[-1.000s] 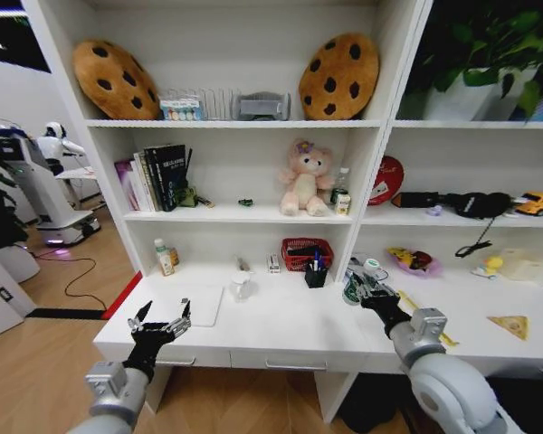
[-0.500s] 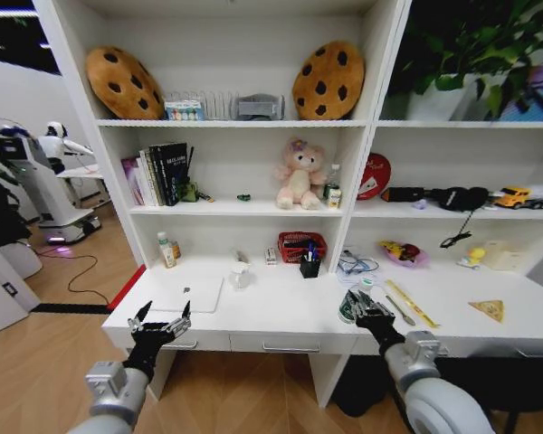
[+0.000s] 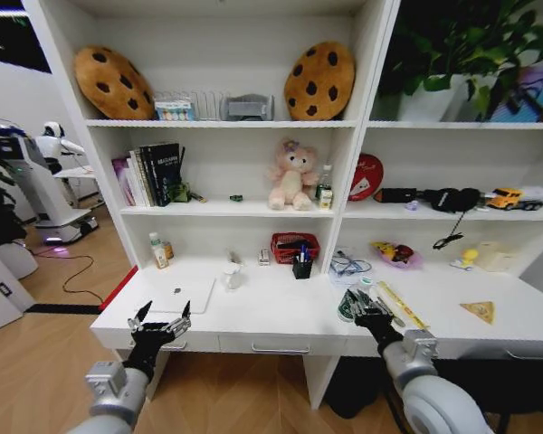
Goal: Organize the objects on the table.
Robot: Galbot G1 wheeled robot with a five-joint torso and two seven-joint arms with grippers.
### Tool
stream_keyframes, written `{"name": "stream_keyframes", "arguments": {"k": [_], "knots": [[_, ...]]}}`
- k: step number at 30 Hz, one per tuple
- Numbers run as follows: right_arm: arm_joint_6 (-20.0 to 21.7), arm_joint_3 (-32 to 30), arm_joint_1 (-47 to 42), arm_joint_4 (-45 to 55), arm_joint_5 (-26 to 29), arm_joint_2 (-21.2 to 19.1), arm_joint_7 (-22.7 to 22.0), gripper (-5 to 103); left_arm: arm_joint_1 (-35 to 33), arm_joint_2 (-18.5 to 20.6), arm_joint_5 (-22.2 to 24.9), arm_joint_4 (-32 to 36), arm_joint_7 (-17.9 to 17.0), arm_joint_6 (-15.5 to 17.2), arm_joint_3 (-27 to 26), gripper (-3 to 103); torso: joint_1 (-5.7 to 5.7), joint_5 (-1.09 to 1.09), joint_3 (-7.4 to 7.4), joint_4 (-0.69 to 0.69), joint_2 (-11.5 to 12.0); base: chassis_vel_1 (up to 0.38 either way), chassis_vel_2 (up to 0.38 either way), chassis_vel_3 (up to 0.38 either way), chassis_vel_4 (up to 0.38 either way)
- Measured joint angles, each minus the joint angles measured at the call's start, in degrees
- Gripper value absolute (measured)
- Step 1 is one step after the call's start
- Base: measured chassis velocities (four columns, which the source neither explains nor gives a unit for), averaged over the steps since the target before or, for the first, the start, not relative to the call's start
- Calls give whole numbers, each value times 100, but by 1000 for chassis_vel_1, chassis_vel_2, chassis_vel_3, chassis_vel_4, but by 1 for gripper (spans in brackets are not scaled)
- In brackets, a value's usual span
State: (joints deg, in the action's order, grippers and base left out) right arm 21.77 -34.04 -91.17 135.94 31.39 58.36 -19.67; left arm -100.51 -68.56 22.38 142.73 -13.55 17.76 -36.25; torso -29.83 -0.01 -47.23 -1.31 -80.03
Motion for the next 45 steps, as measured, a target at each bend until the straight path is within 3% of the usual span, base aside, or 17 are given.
{"name": "stream_keyframes", "arguments": {"k": [15,18,20,26,28,29,30,32,33,35,36,38,39,40,41,42,45], "knots": [[-15,35,-2,-8,-4,21,-39,25,0,0,0,1,3,0,0,100,-1,4,0,-1,0,-289,-282,294,284],[-68,73,11,-14,-53,15,-61,25,0,0,0,0,2,0,0,100,-1,-4,-1,-2,-1,-323,-306,296,296],[-102,121,13,-24,-121,12,-67,25,0,0,0,0,5,0,1,100,0,5,0,1,-1,-266,-294,252,237],[25,644,-346,194,-184,21,-252,24,-1,-1,0,1,8,0,1,100,1,2,0,1,-1,-133,-162,144,146],[393,943,-645,599,477,11,-832,24,1,0,0,0,9,0,1,100,0,-4,0,-4,-1,7,-25,23,-21],[393,943,-645,599,477,11,-832,24,1,0,0,0,9,0,1,100,0,-4,0,-4,-1,0,0,0,0],[585,1084,-748,707,1202,-20,-1369,24,1,-1,0,0,9,0,0,100,0,-6,0,-2,-1,-28,82,-43,-51],[669,1155,-838,727,1965,-79,-2052,24,1,0,0,0,6,0,-2,100,0,-1,0,1,-1,47,82,-43,-52],[669,1155,-838,727,1965,-79,-2052,24,1,0,0,0,6,0,-2,100,0,-1,0,1,-1,47,82,-43,-52],[612,1063,-1056,729,3015,-174,-3289,24,0,0,0,0,0,0,-3,100,0,-3,0,2,-1,55,82,-30,-38],[612,1063,-1056,729,3015,-174,-3289,24,0,0,0,0,0,0,-3,100,0,-3,0,2,-1,39,63,-30,-19],[389,1004,-1103,729,3876,-161,-4297,24,0,0,0,0,2,0,-2,100,0,0,0,-1,-1,0,0,0,0],[389,1004,-1103,729,3876,-161,-4297,24,0,0,0,0,2,0,-2,100,0,0,0,-1,-1,0,0,0,0],[200,996,-1033,730,4275,-82,-4870,24,0,0,0,0,2,0,-2,100,0,0,0,-2,-1,0,0,0,0],[90,993,-933,728,4527,21,-5172,24,0,-1,0,0,2,0,-1,100,0,0,0,-1,-1,0,0,0,0],[90,993,-933,728,4527,21,-5172,24,0,-1,0,0,2,0,-1,100,0,0,0,-1,-1,0,0,0,0],[-35,970,-625,-29,4891,509,-5203,24,0,0,0,1,2,0,0,100,1,0,0,-1,-1,0,0,0,0]]}}
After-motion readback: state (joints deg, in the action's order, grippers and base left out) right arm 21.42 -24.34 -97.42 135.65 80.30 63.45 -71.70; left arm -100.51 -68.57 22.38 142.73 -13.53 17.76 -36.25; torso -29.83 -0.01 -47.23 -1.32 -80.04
